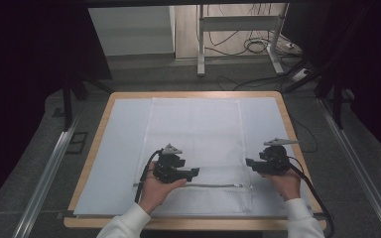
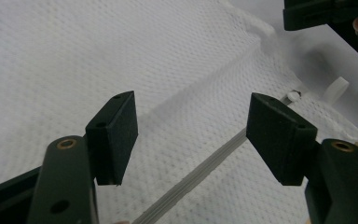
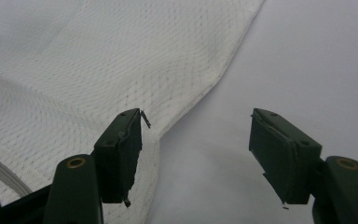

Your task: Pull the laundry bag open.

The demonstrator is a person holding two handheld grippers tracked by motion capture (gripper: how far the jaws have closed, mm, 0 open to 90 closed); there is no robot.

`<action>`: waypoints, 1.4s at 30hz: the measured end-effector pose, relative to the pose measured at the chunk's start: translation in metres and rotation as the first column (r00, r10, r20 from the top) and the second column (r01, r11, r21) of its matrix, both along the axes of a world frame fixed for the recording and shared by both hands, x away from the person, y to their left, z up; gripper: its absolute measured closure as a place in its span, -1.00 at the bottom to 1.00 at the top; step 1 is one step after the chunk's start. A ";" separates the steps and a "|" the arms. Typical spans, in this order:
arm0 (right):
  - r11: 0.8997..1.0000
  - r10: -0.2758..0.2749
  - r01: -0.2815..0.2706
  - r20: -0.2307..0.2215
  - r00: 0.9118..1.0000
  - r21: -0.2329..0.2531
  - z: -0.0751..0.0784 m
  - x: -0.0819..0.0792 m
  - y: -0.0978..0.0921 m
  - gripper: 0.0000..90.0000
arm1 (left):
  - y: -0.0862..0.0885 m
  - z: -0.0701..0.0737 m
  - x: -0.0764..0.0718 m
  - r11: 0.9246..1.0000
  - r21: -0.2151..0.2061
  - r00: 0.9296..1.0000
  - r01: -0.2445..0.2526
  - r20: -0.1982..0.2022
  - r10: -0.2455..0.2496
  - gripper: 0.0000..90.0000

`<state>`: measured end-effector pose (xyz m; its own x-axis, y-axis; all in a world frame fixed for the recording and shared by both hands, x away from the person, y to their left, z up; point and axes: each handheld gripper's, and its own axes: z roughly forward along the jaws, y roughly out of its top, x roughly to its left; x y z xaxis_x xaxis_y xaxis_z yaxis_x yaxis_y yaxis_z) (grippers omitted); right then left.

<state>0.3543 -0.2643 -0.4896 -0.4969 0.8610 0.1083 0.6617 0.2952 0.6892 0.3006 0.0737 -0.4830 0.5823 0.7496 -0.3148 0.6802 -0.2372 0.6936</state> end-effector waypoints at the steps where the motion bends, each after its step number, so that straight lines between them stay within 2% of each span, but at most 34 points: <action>1: 1.000 0.000 0.000 0.000 1.000 -0.001 0.000 0.000 0.000 -0.26 | 0.000 0.000 0.000 1.000 0.000 1.000 0.000 0.000 0.000 -0.25; 13: 1.000 0.001 -0.001 -0.005 1.000 -0.003 0.000 0.000 0.000 -0.28 | -0.025 0.000 -0.003 0.999 -0.002 0.999 0.050 0.004 -0.050 -0.24; 22: 1.000 -0.006 0.006 -0.004 1.000 -0.004 0.001 0.000 -0.001 -0.29 | -0.033 -0.003 -0.007 0.998 0.001 0.998 0.056 0.012 -0.056 -0.22; 32: 1.000 -0.005 0.005 -0.002 1.000 0.006 0.003 0.000 -0.002 -0.30 | -0.042 -0.002 -0.008 0.998 -0.012 0.998 0.067 -0.005 -0.067 -0.21; 38: 1.000 -0.003 0.003 0.001 1.000 -0.003 0.002 -0.001 -0.002 -0.31 | -0.061 -0.006 -0.006 0.994 -0.003 0.993 0.110 -0.034 -0.110 -0.20; 42: 1.000 -0.004 0.004 0.002 1.000 -0.002 0.003 -0.001 -0.003 -0.31 | -0.066 -0.007 -0.005 0.993 0.003 0.992 0.117 -0.046 -0.117 -0.18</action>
